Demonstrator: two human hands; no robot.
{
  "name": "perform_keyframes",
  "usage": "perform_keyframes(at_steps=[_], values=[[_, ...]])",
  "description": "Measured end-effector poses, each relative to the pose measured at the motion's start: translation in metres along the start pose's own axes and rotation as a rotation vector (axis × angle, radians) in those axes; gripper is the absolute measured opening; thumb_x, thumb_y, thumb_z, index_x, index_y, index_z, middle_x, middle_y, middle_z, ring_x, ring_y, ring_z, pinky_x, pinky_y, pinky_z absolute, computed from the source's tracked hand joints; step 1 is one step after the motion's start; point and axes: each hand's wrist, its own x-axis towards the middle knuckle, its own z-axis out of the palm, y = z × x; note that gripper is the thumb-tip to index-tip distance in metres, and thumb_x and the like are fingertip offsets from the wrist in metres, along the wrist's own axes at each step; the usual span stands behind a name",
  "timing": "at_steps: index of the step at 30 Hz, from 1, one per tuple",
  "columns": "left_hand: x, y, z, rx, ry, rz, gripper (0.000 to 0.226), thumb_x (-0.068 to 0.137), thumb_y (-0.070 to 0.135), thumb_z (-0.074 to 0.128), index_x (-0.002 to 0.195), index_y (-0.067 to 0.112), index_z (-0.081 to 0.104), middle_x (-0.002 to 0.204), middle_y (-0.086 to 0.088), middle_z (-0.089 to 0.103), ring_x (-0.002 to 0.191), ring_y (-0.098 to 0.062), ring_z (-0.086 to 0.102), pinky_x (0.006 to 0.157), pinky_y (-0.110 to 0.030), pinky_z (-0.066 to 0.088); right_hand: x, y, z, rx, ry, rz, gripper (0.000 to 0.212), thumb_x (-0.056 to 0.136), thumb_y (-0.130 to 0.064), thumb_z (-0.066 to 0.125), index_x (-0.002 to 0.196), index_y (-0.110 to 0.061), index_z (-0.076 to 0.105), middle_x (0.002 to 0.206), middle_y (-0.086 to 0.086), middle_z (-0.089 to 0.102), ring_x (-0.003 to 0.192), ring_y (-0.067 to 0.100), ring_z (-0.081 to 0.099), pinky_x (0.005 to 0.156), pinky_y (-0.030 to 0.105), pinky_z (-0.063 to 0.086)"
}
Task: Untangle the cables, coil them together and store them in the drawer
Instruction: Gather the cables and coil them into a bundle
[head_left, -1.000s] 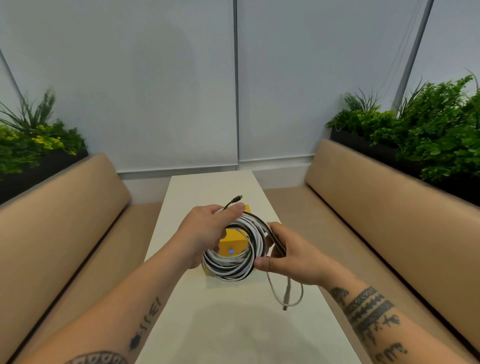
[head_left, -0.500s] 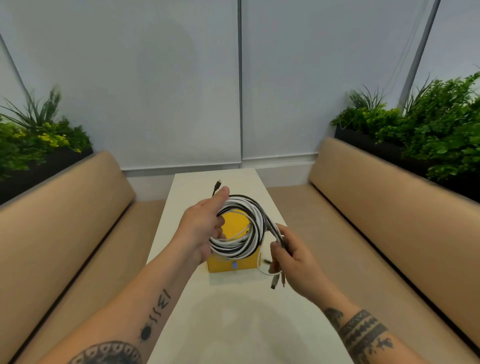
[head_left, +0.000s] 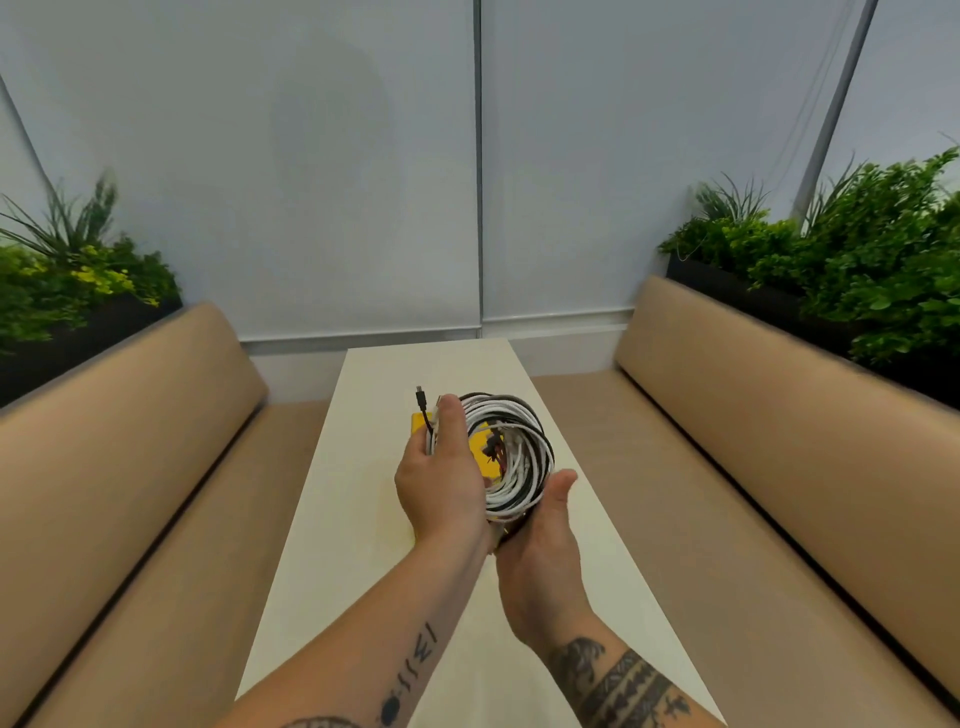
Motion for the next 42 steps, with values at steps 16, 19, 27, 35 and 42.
perform_keyframes(at_steps=[16, 19, 27, 35, 42], values=[[0.008, -0.043, -0.028, 0.047, -0.333, -0.349, 0.041, 0.105, 0.041, 0.039, 0.105, 0.013, 0.069, 0.085, -0.007, 0.076, 0.077, -0.024, 0.074, 0.07, -0.037, 0.059, 0.028, 0.004, -0.026, -0.34, 0.348, -0.067, 0.014, 0.095, -0.035, 0.065, 0.095, -0.022, 0.07, 0.076, 0.01, 0.074, 0.064, 0.027, 0.069, 0.057, 0.046, 0.055], [0.02, -0.057, -0.037, 0.021, -0.358, -0.419, 0.049, 0.099, 0.05, 0.045, 0.123, 0.012, 0.063, 0.108, -0.018, 0.073, 0.083, -0.032, 0.073, 0.073, -0.046, 0.06, 0.026, 0.02, -0.043, -0.448, 0.33, -0.007, 0.015, 0.093, -0.04, 0.066, 0.089, -0.026, 0.071, 0.078, 0.017, 0.072, 0.065, 0.037, 0.067, 0.052, 0.043, 0.052], [0.017, -0.129, -0.068, 0.346, -0.425, -0.499, 0.073, 0.061, 0.065, 0.083, 0.115, 0.019, 0.067, 0.1, -0.006, 0.076, 0.088, -0.028, 0.075, 0.082, -0.044, 0.06, 0.02, 0.069, -0.104, -0.548, 0.249, 0.327, 0.019, 0.096, -0.034, 0.062, 0.102, -0.018, 0.07, 0.087, 0.01, 0.076, 0.071, 0.032, 0.074, 0.048, 0.035, 0.05], [0.015, -0.209, -0.088, 0.475, -0.081, -0.445, 0.05, 0.083, 0.068, 0.061, 0.101, 0.022, 0.07, 0.092, 0.002, 0.076, 0.083, -0.018, 0.074, 0.081, -0.042, 0.06, 0.033, 0.12, -0.157, -0.656, 0.113, 0.476, 0.026, 0.098, -0.04, 0.057, 0.103, -0.02, 0.073, 0.097, 0.0, 0.077, 0.09, 0.018, 0.074, 0.088, 0.048, 0.059], [0.027, -0.233, -0.098, 0.877, -0.056, -0.241, 0.047, 0.094, 0.064, 0.045, 0.086, 0.024, 0.07, 0.079, 0.012, 0.066, 0.082, -0.015, 0.061, 0.067, -0.029, 0.041, 0.035, 0.153, -0.164, -0.887, 0.159, 0.414, 0.045, 0.099, -0.057, 0.04, 0.12, -0.026, 0.066, 0.11, -0.007, 0.071, 0.099, 0.014, 0.067, 0.09, 0.042, 0.056]])
